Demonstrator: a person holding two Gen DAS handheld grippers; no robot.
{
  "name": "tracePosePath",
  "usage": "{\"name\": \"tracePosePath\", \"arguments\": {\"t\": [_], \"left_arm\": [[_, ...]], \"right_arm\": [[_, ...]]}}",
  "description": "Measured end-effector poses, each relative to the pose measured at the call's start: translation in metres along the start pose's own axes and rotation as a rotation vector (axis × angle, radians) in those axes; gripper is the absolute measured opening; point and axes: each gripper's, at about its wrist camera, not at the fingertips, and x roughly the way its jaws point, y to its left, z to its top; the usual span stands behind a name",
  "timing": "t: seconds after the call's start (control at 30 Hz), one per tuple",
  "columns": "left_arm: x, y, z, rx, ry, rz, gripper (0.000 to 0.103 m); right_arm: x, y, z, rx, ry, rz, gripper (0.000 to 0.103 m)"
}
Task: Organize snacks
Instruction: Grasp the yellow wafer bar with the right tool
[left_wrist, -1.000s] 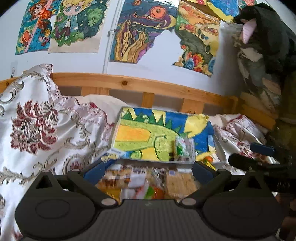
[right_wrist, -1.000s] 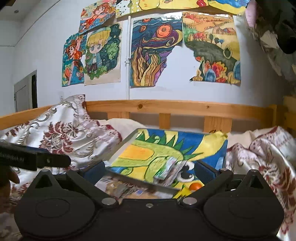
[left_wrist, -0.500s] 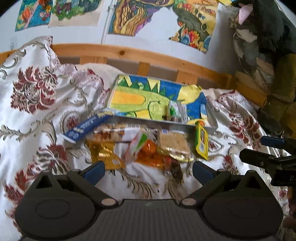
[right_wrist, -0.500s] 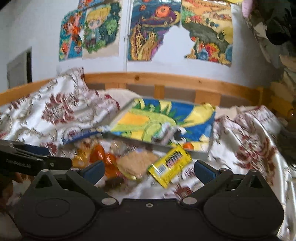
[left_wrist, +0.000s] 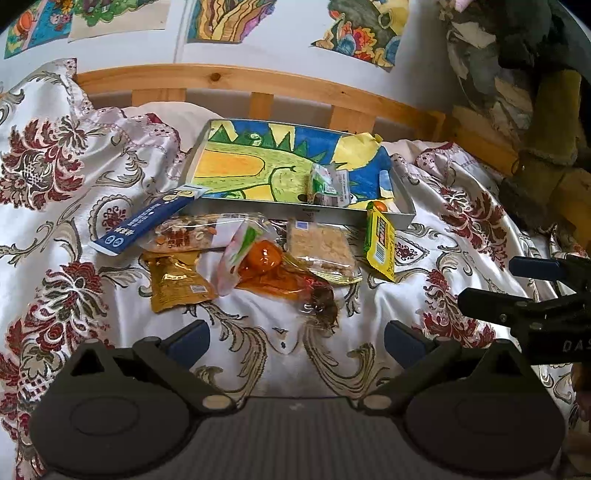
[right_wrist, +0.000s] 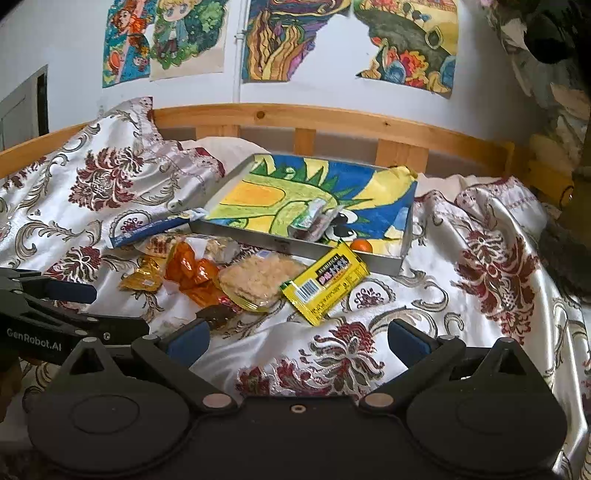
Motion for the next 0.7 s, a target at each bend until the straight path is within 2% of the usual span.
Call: {"name": "tracePosePath", "arguments": {"t": [0.7], "left_arm": [[0.022, -0.007, 0.008, 0.035, 0.053, 0.042, 0.102]], "right_arm": [[0.014, -0.017, -0.003, 0.094, 0.083, -0.025, 0.102]]}}
